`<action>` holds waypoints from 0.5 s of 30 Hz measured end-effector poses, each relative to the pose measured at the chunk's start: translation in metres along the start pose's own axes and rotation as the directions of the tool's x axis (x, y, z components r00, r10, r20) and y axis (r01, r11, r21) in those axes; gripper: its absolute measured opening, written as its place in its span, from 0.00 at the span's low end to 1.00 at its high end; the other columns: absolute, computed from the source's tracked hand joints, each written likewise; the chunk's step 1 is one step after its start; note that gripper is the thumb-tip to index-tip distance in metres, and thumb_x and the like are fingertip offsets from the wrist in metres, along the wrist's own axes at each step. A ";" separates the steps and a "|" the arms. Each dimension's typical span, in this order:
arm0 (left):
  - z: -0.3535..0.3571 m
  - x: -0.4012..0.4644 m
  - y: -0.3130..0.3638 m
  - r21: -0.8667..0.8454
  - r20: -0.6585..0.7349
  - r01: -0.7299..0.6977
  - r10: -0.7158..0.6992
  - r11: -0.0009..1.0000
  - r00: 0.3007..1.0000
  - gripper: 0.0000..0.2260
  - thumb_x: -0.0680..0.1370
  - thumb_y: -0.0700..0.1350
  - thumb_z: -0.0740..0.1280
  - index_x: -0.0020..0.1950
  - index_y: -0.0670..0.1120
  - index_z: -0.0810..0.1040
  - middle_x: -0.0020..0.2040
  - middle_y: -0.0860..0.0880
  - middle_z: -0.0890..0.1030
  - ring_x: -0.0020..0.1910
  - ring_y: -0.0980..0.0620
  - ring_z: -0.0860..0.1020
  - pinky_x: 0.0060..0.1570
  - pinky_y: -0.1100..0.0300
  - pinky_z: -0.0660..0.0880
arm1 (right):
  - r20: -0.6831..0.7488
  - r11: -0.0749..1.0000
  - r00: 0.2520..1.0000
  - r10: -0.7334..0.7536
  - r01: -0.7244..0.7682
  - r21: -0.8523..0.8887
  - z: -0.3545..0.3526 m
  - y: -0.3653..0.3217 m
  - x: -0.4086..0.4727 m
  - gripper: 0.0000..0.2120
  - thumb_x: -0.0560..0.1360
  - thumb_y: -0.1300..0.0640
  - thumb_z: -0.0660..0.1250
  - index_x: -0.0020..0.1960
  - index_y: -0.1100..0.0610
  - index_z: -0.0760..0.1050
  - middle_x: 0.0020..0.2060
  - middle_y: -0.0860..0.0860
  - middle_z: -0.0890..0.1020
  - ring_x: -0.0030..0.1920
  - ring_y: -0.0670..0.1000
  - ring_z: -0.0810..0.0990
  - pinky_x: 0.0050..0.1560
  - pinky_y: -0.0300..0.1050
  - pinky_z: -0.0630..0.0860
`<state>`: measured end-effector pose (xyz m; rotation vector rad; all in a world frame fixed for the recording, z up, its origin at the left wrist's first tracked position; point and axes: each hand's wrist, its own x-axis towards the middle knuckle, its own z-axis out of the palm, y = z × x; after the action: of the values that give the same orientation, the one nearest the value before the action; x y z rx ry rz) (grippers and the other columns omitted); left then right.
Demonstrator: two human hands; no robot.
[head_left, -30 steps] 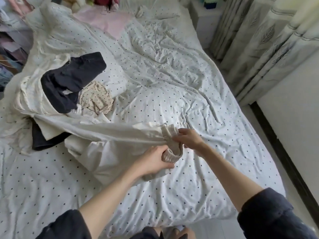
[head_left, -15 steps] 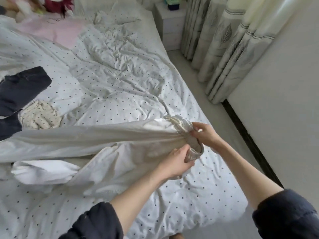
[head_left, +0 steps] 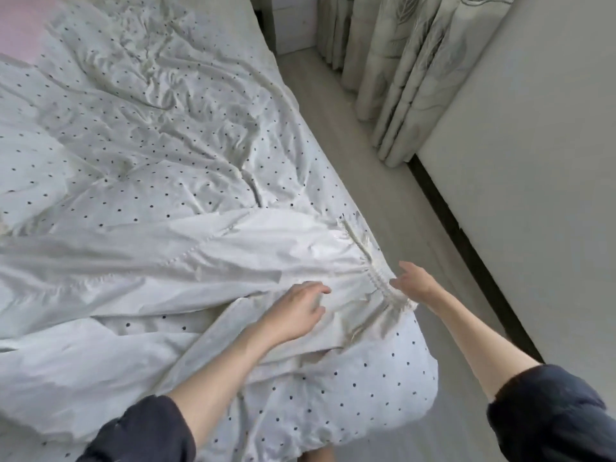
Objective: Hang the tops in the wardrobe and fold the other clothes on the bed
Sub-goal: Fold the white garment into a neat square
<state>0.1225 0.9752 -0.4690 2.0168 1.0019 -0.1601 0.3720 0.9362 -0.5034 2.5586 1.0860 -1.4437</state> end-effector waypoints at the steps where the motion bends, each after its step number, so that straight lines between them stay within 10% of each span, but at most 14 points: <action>1: -0.008 0.004 -0.014 0.029 -0.085 0.019 -0.016 0.999 0.996 0.15 0.78 0.37 0.62 0.65 0.40 0.73 0.66 0.44 0.73 0.67 0.47 0.69 0.64 0.66 0.57 | -0.012 0.999 1.000 -0.014 0.013 -0.030 0.004 -0.003 0.006 0.18 0.79 0.53 0.60 0.66 0.59 0.66 0.66 0.57 0.71 0.62 0.57 0.71 0.66 0.52 0.65; 6: -0.065 0.045 -0.075 0.229 -0.500 0.146 -0.012 0.962 0.866 0.12 0.77 0.34 0.62 0.58 0.40 0.79 0.60 0.43 0.78 0.62 0.43 0.73 0.60 0.51 0.66 | -0.175 0.981 0.972 -0.154 0.131 -0.141 0.012 -0.044 0.050 0.21 0.81 0.47 0.53 0.72 0.52 0.63 0.68 0.55 0.69 0.67 0.58 0.67 0.65 0.59 0.62; 11: -0.088 0.101 -0.119 0.516 -0.341 0.305 -0.134 0.801 0.930 0.19 0.83 0.45 0.51 0.74 0.50 0.61 0.74 0.51 0.63 0.73 0.51 0.59 0.68 0.51 0.57 | -0.262 0.910 0.886 -0.382 0.310 -0.275 0.019 -0.104 0.115 0.18 0.82 0.50 0.51 0.69 0.52 0.67 0.65 0.53 0.72 0.65 0.55 0.68 0.62 0.55 0.61; 15: -0.107 0.135 -0.140 0.555 -0.265 0.426 -0.333 0.715 0.905 0.18 0.82 0.51 0.52 0.72 0.52 0.61 0.71 0.49 0.66 0.70 0.50 0.63 0.66 0.49 0.58 | 0.049 0.787 0.933 -0.356 0.328 -0.523 0.022 -0.130 0.153 0.14 0.77 0.56 0.56 0.62 0.51 0.70 0.57 0.50 0.76 0.59 0.55 0.74 0.64 0.58 0.57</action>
<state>0.0889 1.1785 -0.5517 2.3783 1.6205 -0.6373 0.3326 1.1134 -0.5912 2.0862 1.7418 -0.9305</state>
